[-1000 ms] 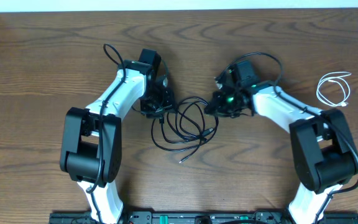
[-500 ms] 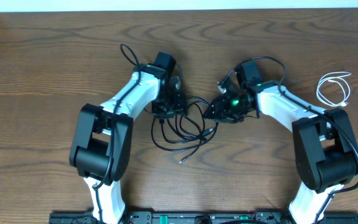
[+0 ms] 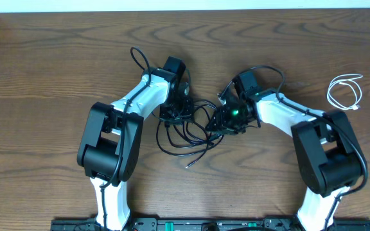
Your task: Untangle cables
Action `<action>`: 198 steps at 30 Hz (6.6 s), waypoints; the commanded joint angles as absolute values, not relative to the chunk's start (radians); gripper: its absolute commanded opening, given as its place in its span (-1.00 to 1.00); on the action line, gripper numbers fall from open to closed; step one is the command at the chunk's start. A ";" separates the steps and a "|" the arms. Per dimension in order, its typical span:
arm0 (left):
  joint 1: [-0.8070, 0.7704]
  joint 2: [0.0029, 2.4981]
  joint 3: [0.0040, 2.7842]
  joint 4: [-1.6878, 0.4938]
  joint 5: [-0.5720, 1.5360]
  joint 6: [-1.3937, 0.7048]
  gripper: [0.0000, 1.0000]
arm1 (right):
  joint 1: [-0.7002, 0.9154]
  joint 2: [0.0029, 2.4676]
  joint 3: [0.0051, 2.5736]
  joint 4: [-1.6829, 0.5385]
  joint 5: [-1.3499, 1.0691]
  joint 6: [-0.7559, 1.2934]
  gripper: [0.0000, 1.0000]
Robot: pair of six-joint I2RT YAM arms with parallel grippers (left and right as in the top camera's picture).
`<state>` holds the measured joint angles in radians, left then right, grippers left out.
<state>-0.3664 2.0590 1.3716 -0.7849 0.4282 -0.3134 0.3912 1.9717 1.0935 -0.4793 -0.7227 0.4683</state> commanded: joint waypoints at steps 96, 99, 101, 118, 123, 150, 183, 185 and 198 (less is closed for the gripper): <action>-0.301 1.926 1.370 -0.825 0.457 -0.255 0.00 | 0.413 2.090 1.035 0.086 -1.184 0.344 -0.98; -0.269 1.872 1.370 -0.832 0.456 -0.255 0.01 | 0.413 2.020 1.035 0.086 -1.166 0.344 -0.98; -0.247 1.845 1.370 -0.837 0.456 -0.256 0.06 | 0.413 1.977 1.035 0.086 -1.131 0.344 -0.97; -0.186 1.821 1.369 -0.851 0.456 -0.256 0.96 | 0.414 1.870 1.035 0.085 -0.909 0.332 -0.98; -0.186 1.821 1.369 -0.851 0.456 -0.256 0.96 | 0.413 1.870 1.035 0.086 -0.888 0.332 -0.98; -0.186 1.821 1.369 -0.851 0.456 -0.256 0.96 | 0.413 1.870 1.035 0.086 -0.888 0.333 -0.98; -0.186 1.821 1.368 -0.851 0.456 -0.256 0.96 | 0.413 1.870 1.035 0.086 -0.889 0.348 -0.97; -0.186 1.821 1.368 -0.852 0.456 -0.256 0.96 | 0.413 1.870 1.035 0.086 -0.889 0.348 -0.97; -0.186 1.821 1.368 -0.851 0.456 -0.256 0.96 | 0.413 1.870 1.035 0.086 -0.889 0.363 -0.98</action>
